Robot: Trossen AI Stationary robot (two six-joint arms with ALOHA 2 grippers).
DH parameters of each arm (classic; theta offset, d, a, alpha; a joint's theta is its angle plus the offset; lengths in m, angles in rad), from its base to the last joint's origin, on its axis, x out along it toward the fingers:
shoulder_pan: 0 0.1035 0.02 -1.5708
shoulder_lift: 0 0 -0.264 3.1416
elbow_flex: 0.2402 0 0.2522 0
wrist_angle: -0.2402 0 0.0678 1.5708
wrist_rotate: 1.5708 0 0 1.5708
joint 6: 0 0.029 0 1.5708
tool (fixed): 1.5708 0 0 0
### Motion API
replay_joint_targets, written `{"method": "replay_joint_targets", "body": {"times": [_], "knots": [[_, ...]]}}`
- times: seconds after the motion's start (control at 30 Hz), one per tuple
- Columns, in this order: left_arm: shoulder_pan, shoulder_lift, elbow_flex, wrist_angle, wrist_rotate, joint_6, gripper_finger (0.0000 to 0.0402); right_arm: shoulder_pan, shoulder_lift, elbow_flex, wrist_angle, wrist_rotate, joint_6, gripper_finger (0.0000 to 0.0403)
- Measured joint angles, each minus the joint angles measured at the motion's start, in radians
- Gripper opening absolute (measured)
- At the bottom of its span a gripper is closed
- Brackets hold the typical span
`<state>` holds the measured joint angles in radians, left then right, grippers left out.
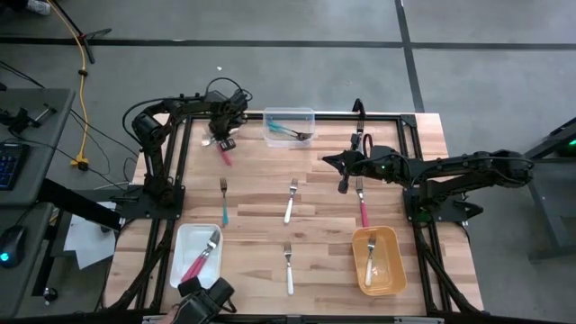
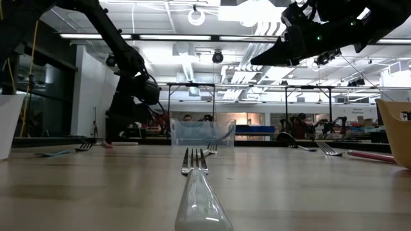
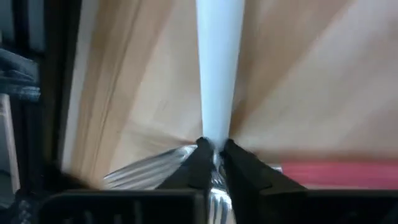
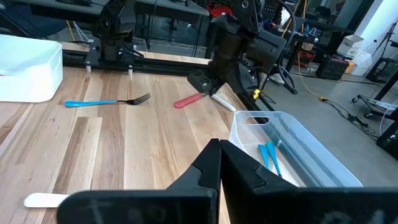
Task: Sort silverware by color (type)
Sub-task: Put the white fork into the yellow bin
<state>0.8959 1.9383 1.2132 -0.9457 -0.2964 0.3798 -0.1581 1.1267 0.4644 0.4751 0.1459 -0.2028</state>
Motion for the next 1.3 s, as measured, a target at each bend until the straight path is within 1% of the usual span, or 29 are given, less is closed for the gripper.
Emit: {"method": "replay_joint_targets", "body": {"times": [0.07,0.17,0.3,0.47,0.67,0.8,0.9,1.0,1.1,1.2,1.3], "knots": [[-0.001,-0.001,0.001,-0.011,0.002,0.016,0.001,0.0,0.0,0.0,0.0,0.0,0.0,0.0],[-0.002,-0.004,0.0,-0.032,-0.002,0.024,0.0001,0.0,0.0,0.0,0.0,0.0,0.0,0.0],[-0.011,-0.017,-0.003,-0.042,0.01,0.025,0.0,0.0,0.0,0.0,0.0,0.0,0.0,0.0],[-0.035,-0.034,-0.003,-0.07,0.081,0.017,0.0,0.0,0.0,0.0,0.0,0.0,0.0,0.0],[-0.09,-0.046,-0.003,-0.08,0.085,0.006,0.0003,0.0,0.0,0.0,0.0,0.0,-0.005,0.0],[-0.136,-0.046,-0.003,-0.066,0.072,0.02,0.0026,0.0,0.0,0.0,0.0,0.0,-0.005,0.0],[-0.157,-0.046,-0.003,-0.031,0.02,0.027,0.0053,0.0,0.0,0.0,0.0,0.0,-0.005,0.0],[-0.153,-0.046,-0.003,-0.017,-0.031,0.026,0.0081,0.0,0.0,0.0,0.0,0.0,-0.005,0.0],[-0.129,-0.046,-0.003,-0.019,-0.03,0.017,0.0105,0.0,0.0,0.0,0.0,-0.008,-0.005,0.0],[-0.101,-0.046,-0.003,-0.016,-0.026,0.014,0.0118,0.0,0.0,0.0,0.0,-0.008,-0.005,0.0],[-0.082,-0.036,-0.002,-0.007,0.038,-0.002,0.0121,0.0,0.0,0.0,0.0,-0.008,-0.005,0.0]]}}
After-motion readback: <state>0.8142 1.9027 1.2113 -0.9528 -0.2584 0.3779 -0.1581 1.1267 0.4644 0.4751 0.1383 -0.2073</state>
